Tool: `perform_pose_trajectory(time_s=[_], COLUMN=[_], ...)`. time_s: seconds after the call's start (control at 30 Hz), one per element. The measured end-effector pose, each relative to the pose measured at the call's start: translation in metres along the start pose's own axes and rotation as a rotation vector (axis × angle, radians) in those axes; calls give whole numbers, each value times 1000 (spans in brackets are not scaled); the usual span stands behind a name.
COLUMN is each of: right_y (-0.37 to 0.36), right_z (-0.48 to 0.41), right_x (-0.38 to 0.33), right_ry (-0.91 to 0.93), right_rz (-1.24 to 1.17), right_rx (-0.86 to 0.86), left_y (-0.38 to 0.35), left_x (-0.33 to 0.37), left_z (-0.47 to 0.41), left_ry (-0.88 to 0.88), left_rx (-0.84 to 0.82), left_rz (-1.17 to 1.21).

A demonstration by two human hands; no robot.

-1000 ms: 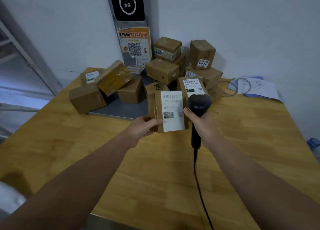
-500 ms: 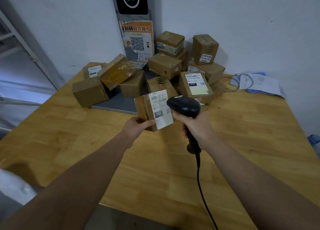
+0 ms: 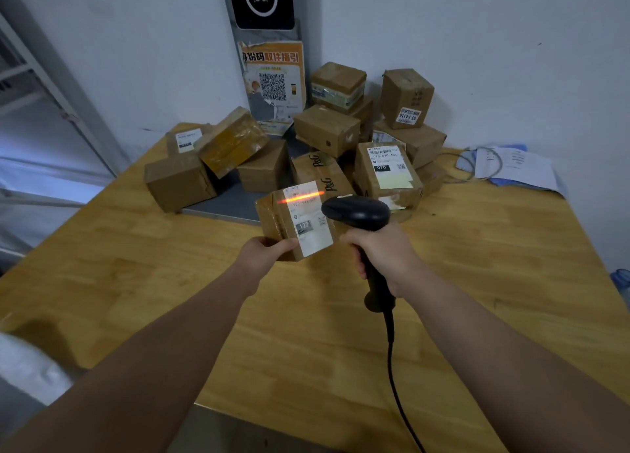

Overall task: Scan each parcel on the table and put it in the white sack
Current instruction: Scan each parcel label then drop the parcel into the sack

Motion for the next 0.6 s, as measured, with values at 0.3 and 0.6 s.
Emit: perform_pose_trajectory(time_s=[0.3, 0.6], right_y=[6, 2], right_z=[-10, -10], right_x=[-12, -12], right_ry=[-20, -49], right_rz=[16, 35], right_rx=[-6, -10], left_y=[-3, -3], left_x=[-15, -23], left_z=[-6, -5], left_ry=[114, 156], left_rx=[-17, 2], left_rz=[136, 163])
Point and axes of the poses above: each hand's wrist, its own z-axis away from the middle knuckle, its own y-axis out of the back of the hand, x = y × z, the point moved 9 cm from there along -z, towards the middle knuckle, and after that the axes turned 14 degrees about z, right-handed, at the moved point
